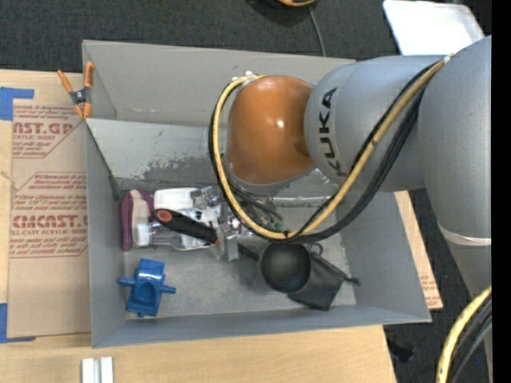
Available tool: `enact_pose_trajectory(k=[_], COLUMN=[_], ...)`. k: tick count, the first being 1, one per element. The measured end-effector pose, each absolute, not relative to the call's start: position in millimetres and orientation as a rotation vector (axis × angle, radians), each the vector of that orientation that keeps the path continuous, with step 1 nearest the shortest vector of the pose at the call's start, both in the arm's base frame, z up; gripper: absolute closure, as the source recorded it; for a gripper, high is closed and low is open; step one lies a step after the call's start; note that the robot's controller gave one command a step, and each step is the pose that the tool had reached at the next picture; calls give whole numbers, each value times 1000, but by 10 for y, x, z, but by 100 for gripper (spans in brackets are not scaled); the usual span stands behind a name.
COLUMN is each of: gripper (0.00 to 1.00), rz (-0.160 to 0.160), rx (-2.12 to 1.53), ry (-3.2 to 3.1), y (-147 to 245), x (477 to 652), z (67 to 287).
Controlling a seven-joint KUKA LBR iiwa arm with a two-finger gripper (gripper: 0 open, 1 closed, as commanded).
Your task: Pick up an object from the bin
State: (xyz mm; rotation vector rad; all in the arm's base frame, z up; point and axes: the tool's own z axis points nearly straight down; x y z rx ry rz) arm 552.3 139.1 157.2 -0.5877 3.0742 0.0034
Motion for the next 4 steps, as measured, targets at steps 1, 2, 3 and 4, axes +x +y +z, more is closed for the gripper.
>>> enact_pose_trajectory(k=[1,2,3,4], gripper=[100,100,100,100], rz=[1,-6,-5,-5], rx=[-743,-898,-898,-897], ry=[3036,2992,2992,2993], y=[1484,1461,1460,1460], x=[5546,5748,5748,5749], z=[1074,741,741,741])
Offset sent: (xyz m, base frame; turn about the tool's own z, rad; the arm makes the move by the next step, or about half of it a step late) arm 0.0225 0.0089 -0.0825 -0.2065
